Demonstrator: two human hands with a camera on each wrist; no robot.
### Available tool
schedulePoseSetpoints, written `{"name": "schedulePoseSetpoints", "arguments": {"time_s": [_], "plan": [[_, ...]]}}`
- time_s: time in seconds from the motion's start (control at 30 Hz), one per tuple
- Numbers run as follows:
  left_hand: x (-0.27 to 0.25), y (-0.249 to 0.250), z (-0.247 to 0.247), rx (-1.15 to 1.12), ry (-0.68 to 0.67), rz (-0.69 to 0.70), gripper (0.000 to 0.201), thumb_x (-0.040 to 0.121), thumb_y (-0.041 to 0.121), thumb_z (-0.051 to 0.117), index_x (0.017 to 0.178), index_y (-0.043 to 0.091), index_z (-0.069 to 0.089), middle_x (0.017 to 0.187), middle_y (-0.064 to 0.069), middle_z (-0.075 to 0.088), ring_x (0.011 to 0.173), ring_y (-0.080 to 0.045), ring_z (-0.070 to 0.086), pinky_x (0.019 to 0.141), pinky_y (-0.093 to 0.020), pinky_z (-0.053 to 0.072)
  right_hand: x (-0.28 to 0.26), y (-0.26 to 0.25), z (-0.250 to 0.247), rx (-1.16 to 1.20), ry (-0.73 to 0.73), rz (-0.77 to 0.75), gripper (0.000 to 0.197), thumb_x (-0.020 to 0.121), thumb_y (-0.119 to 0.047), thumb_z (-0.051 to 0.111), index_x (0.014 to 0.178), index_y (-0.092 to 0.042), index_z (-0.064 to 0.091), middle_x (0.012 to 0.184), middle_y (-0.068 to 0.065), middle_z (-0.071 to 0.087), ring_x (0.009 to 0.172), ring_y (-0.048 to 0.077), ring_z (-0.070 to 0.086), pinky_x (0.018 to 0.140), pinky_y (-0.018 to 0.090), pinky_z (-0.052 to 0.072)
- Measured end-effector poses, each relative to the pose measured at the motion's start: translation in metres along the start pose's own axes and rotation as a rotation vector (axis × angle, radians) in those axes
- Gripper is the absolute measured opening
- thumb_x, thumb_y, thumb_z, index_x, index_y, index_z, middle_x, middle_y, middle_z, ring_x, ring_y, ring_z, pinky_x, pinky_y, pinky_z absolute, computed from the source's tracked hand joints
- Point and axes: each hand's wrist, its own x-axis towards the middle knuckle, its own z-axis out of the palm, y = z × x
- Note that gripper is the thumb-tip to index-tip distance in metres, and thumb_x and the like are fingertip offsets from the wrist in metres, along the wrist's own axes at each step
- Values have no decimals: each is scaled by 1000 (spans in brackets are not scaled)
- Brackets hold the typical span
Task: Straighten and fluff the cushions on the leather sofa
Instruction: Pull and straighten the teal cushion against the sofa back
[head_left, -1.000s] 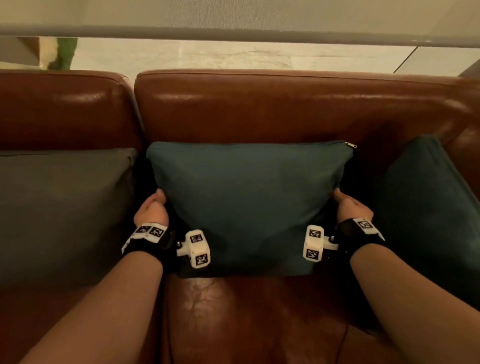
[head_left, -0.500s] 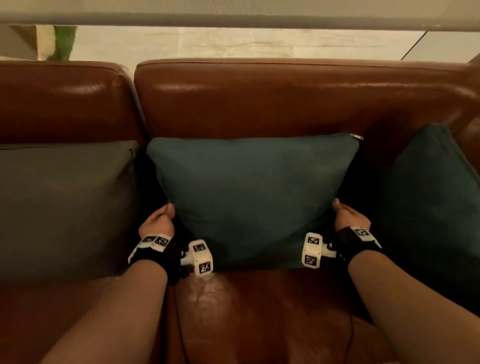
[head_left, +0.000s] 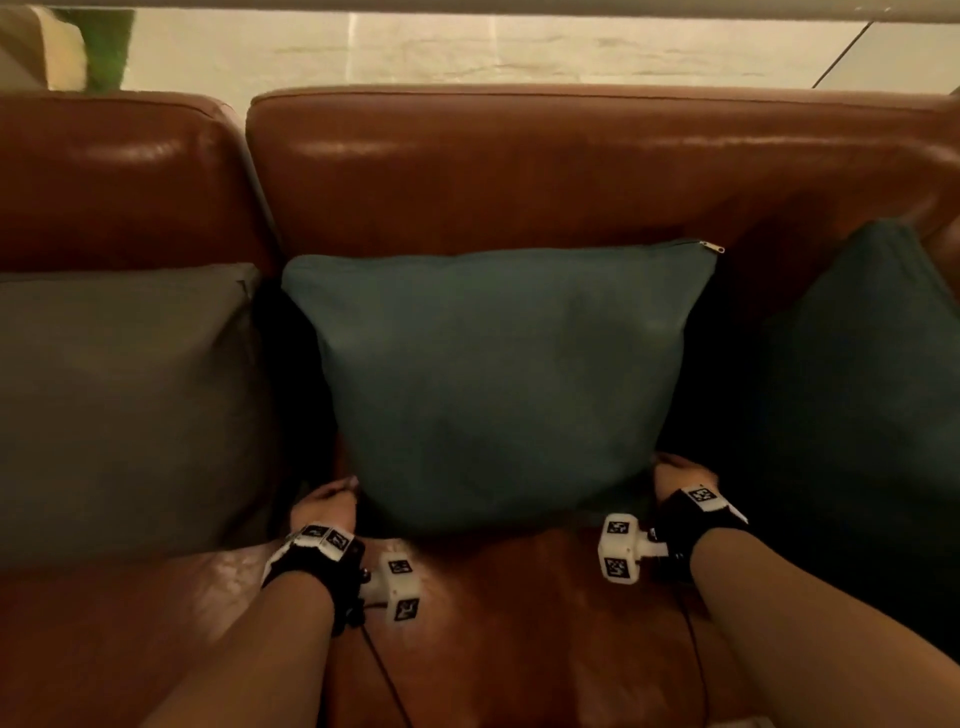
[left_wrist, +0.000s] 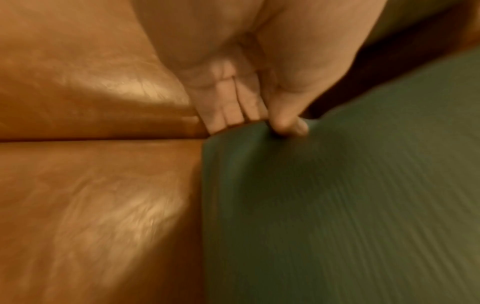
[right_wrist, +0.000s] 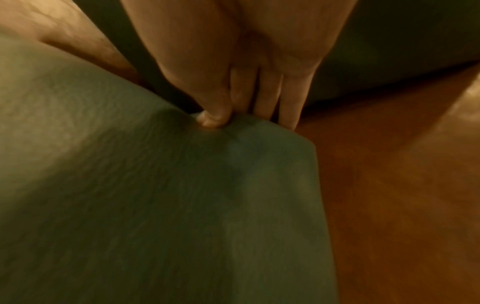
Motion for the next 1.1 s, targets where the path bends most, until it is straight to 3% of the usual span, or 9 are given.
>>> {"name": "schedulePoseSetpoints", "arguments": {"time_s": [0.17,0.27,0.4,0.47,0.57,0.67,0.77,0.97,1.1], "plan": [[5,-4,-13,-76,19,72,9,82,23,75,89,19,71,101,-12,71,89,-28,65,94,-38,52,3,4,-7,8,97,-40,36,92,-31,64,127,-23,64,133,9,60,120,34,55,99,38,46],[-14,-4,-8,187,160,252,27,90,25,64,113,12,69,117,-17,68,108,-36,62,97,-39,49,-23,5,-5,-99,134,-205,39,98,-32,54,134,-19,58,134,14,59,123,35,53,101,37,43],[-96,-6,-18,357,232,941,35,91,24,47,122,12,59,124,-11,58,114,-31,55,101,-39,40,-98,9,-9,41,284,-838,31,95,-15,56,125,-19,64,125,3,64,116,19,58,105,34,43],[-136,14,-6,456,249,1303,43,89,28,46,130,17,55,140,-6,51,133,-27,44,112,-42,32,-128,0,11,-92,245,-1216,36,93,-17,54,128,-20,61,134,-1,56,128,12,48,113,34,34],[-146,82,31,658,204,1486,57,92,35,40,148,28,34,159,0,27,149,-28,17,120,-50,12,-133,-44,58,-545,236,-1521,58,92,-32,44,147,-18,41,157,4,33,148,21,20,121,44,13],[-102,127,49,975,171,1529,64,94,45,36,154,31,18,163,2,12,151,-25,7,122,-48,8,-103,-91,75,-927,314,-1589,65,95,-43,40,154,-19,25,162,4,19,151,21,9,121,45,7],[-70,130,36,1057,238,1520,66,94,50,35,154,33,15,163,4,10,151,-23,7,122,-46,8,-68,-108,51,-989,349,-1600,67,95,-54,35,155,-29,18,164,-1,13,151,20,6,122,45,7],[-62,125,7,1026,278,1398,65,93,52,35,153,36,17,163,8,12,151,-22,11,121,-50,12,-17,-100,-21,-872,407,-1095,81,86,-74,15,154,-36,-7,163,-11,-7,151,19,-6,121,50,1],[-102,146,20,858,336,1360,55,91,46,42,143,30,40,152,-1,35,141,-29,29,112,-49,23,-50,-113,-23,-799,433,-1256,75,93,-60,21,156,-21,12,165,-1,6,152,20,-1,122,47,3]]}}
